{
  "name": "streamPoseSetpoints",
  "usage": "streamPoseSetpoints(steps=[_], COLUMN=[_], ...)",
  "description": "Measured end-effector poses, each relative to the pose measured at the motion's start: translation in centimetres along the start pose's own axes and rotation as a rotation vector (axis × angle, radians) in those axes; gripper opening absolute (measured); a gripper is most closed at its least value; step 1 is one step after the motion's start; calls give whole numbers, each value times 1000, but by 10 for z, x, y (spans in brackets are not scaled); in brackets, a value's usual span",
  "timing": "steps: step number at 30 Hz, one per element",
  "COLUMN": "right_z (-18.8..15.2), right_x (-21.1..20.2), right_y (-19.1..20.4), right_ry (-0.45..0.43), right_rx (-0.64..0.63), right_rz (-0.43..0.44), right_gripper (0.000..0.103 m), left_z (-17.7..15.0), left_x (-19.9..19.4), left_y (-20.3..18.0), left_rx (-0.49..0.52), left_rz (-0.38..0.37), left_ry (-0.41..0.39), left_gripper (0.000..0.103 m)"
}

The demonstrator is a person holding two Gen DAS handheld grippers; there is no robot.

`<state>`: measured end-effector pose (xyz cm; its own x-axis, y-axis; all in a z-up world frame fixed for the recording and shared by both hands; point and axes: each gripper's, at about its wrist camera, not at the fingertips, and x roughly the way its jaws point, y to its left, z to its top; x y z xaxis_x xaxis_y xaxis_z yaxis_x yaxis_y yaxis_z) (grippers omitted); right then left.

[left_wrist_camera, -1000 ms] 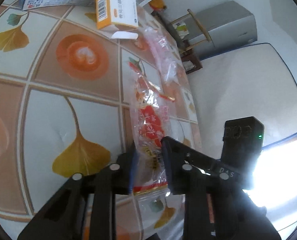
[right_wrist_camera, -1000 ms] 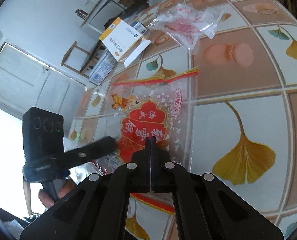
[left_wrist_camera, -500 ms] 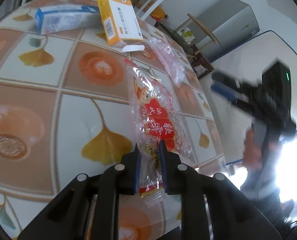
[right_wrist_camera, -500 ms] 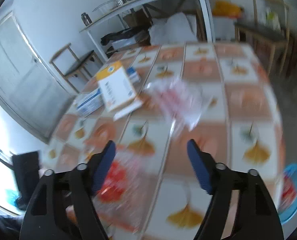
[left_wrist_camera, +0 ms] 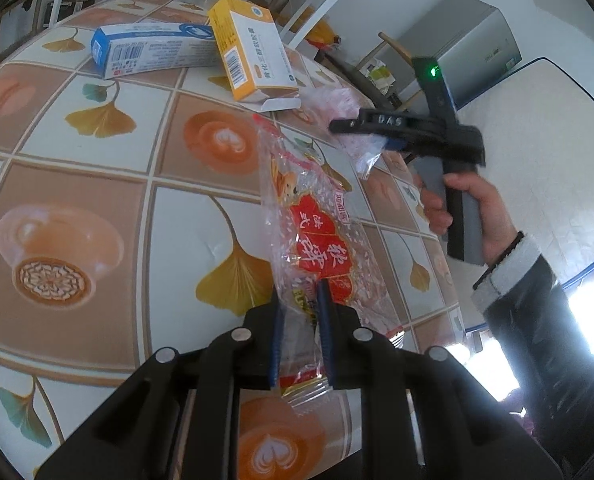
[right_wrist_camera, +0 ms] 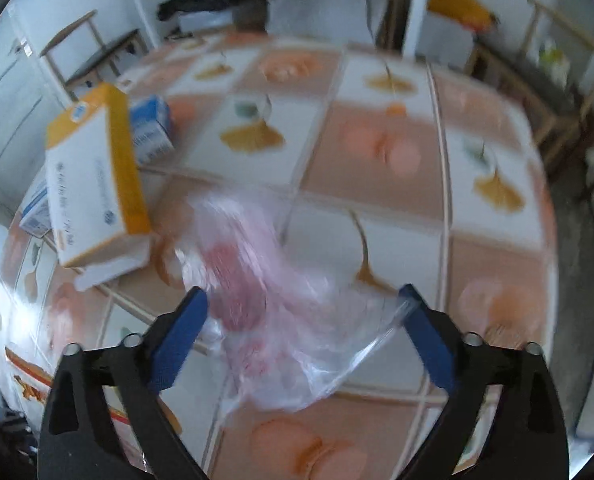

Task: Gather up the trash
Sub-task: 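Grasp the clear printed snack wrapper with the left gripper while the right grasps the clear plastic bag, then carry the wrapper and plastic bag toward the blue wastebasket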

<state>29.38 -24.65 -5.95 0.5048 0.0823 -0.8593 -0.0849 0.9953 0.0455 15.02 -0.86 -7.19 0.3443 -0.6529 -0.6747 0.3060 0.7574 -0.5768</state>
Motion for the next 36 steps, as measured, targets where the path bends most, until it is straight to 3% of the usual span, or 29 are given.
streamPoseSetpoints(steps=[1, 4, 7, 10, 23, 36], right_z=[-7, -28, -52, -76, -156, -185], right_x=[-2, -13, -27, -41, -100, -128], right_y=[0, 5, 7, 6, 14, 23], right_ry=[-15, -29, -35, -34, -97, -182], right_rx=[-6, -21, -16, 7, 208, 286], right_rz=[-3, -25, -25, -16, 111, 151], right_gripper=[82, 65, 45, 17, 13, 13], left_z=[0, 0, 0, -2, -8, -3], left_x=[1, 0, 0, -1, -7, -28], left_y=[0, 1, 0, -2, -7, -45], left_rx=[-3, -4, -1, 3, 20, 141], left_rz=[-2, -5, 0, 9, 73, 135], left_ry=[0, -2, -4, -7, -45, -136], left_gripper=[15, 15, 15, 15, 15, 11])
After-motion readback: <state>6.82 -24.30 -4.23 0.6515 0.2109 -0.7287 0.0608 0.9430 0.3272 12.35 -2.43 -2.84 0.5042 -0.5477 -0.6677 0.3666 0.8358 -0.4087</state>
